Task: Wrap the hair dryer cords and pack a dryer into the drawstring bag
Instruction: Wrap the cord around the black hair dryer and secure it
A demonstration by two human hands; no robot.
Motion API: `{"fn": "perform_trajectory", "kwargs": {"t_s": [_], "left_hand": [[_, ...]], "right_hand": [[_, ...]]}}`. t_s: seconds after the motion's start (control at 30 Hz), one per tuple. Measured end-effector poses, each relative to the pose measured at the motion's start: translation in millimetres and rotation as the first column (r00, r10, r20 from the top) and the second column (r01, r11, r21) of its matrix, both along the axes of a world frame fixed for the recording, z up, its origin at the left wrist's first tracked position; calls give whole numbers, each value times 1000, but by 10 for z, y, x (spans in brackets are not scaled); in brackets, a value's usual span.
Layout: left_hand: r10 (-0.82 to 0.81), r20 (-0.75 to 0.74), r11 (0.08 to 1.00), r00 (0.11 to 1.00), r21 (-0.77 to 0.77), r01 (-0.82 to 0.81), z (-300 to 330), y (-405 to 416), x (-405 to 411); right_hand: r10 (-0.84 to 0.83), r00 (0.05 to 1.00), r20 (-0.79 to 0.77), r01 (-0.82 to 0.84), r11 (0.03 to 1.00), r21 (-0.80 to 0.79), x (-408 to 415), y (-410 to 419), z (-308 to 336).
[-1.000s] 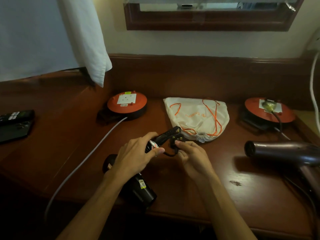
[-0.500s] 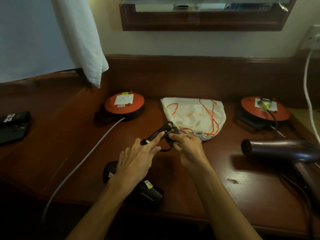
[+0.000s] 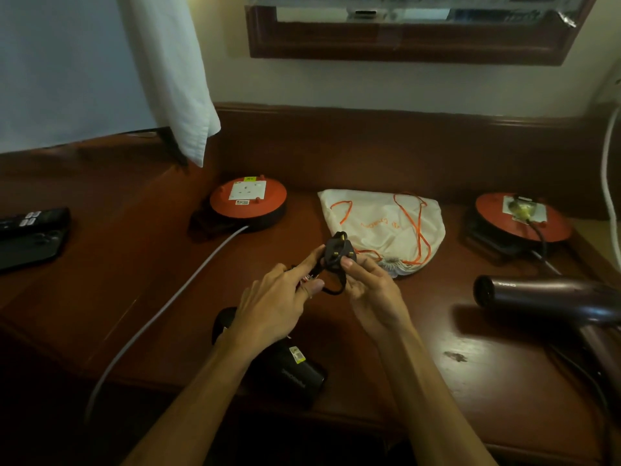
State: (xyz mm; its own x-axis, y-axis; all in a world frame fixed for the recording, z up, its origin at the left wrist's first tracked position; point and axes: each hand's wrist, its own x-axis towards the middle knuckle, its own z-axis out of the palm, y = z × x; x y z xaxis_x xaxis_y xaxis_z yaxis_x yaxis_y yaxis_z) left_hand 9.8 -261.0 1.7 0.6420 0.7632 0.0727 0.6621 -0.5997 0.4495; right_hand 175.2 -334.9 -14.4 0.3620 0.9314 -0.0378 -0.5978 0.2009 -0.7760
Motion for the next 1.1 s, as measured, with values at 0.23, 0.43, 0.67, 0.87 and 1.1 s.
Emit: {"fn": "perform_trajectory", "kwargs": {"t_s": [0.23,0.43,0.67,0.87,1.1], "left_hand": [[-67,-36,995,997,-72,64,17,126,-41],[5,-89,994,996,-110,-15,55,25,-17],[-80,-263,988,961,-152,40,3,185,17],[-129,-306,992,943,-32,126,52,178,30],[185,-208,965,960,225,-137,154,-145,-338]], "right_hand": [[47,855,517,26,991,-134,203,-11,-57],[6,951,309,41,988,-146,32,78,-210],[230,554,800,221,886,-408,203,-152,-352],[246,191,950,96,959,-268,272,-204,-150],[268,82,960,145,950,-278,273,-116,-166]]}}
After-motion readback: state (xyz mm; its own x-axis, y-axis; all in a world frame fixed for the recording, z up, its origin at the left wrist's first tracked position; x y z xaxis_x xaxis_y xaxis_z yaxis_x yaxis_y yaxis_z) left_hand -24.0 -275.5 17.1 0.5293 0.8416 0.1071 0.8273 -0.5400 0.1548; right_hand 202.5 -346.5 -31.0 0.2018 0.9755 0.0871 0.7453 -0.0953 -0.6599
